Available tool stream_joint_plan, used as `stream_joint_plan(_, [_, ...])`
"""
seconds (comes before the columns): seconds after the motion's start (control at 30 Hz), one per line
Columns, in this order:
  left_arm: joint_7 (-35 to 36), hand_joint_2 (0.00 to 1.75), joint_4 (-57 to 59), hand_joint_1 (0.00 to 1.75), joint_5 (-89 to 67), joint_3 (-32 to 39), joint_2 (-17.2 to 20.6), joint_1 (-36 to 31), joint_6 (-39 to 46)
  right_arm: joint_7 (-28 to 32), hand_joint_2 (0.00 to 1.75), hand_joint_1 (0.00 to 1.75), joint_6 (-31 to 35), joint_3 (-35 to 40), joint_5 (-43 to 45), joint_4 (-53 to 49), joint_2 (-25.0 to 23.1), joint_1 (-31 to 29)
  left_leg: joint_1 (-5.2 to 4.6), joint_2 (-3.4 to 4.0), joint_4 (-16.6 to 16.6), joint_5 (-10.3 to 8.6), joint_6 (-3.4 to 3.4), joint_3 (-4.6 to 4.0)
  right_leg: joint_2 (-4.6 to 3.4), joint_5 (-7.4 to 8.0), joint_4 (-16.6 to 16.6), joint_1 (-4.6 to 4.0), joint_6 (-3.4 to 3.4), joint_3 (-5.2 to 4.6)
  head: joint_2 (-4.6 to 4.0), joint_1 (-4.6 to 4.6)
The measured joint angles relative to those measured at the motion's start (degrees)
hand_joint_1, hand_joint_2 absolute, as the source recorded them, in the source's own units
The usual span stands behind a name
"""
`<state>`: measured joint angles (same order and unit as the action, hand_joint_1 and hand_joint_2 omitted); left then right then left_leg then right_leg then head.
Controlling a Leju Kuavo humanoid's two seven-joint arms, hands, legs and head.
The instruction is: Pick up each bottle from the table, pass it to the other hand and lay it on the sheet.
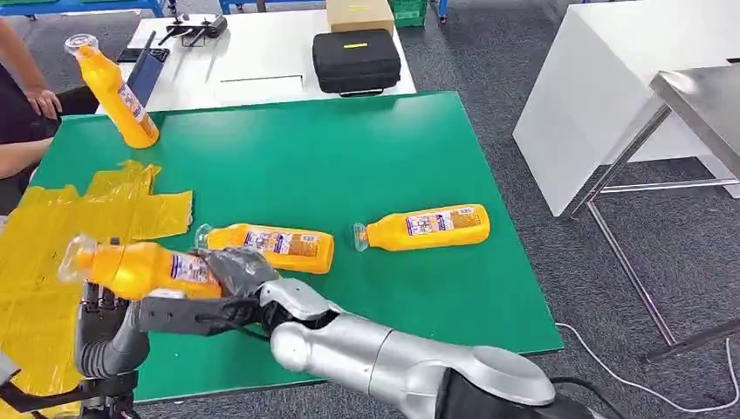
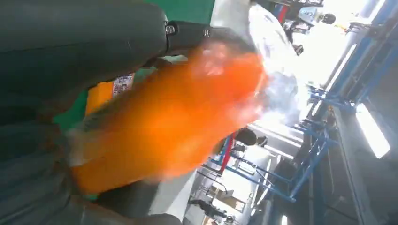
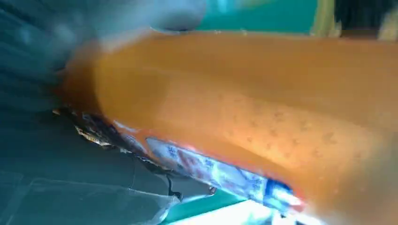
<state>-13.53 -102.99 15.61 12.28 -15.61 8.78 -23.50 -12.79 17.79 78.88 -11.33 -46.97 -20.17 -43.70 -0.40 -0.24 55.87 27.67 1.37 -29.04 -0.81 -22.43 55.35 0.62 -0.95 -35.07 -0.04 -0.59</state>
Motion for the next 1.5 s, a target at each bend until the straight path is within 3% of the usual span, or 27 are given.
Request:
stream_joint_plan(0.37, [1.73, 1.75, 0.66, 0.0, 5.22, 1.73, 0.07, -0.06, 0.65, -3.23, 1.75, 1.75, 0.7, 1.37, -17.17, -7.08, -0.02, 2.28, 0.0, 0.01, 0.0, -0.01, 0.0, -0.07, -0.01, 0.0, 0.0, 0.0, 0.0, -0.06, 0.0, 0.07])
stream_joint_plan(0.93, [8.15, 1.75, -0.46, 0.03, 12.34, 3.24, -1.11, 1.61, -5.77, -6.64, 1.75, 1.75, -2.25, 1.96, -16.89, -9.11, -0.02, 1.73, -0.02, 0.0, 0.0, 0.0, 0.0, -0.08, 0.0, 0.0, 0.0, 0.01, 0.0, -0.07, 0.0, 0.09])
stream_joint_plan(1.0, [8.35, 1.75, -0.46, 1.4, 12.74, 2.73, -1.12, 1.8, -5.75, -6.64, 1.75, 1.75, -2.23, 2.01, -16.62, -8.89, 0.0, 1.74, -0.02, 0.01, 0.0, 0.0, 0.0, -0.08, 0.0, 0.0, 0.0, 0.01, 0.0, -0.08, 0.0, 0.07])
stream_joint_plan(1.07, [8.44, 1.75, -0.46, 1.43, 13.33, 2.26, -1.12, 1.96, -5.77, -7.01, 1.75, 1.75, -2.21, 2.14, -16.39, -8.67, 0.0, 1.72, -0.02, 0.01, 0.0, 0.0, 0.0, -0.07, -0.01, 0.0, 0.0, 0.01, 0.0, -0.08, 0.0, 0.06])
stream_joint_plan(1.13, [8.39, 1.75, -0.46, 1.75, 14.14, 1.44, -1.12, 2.2, -5.7, -7.67, 1.75, 1.75, -2.01, 2.14, -15.38, -8.29, 0.02, 1.69, -0.03, 0.01, 0.0, 0.0, 0.0, -0.07, -0.01, 0.0, -0.01, 0.0, 0.0, -0.09, 0.0, 0.07])
stream_joint_plan(1.5, [4.59, 1.75, -0.26, 1.75, 13.42, -3.23, 0.39, 2.24, -0.46, -7.63, 1.75, 1.75, -0.48, 2.16, -10.55, -4.89, 0.04, 1.19, -0.03, 0.04, 0.01, 0.0, 0.0, -0.05, -0.02, 0.0, -0.01, 0.0, 0.0, -0.09, 0.0, 0.07])
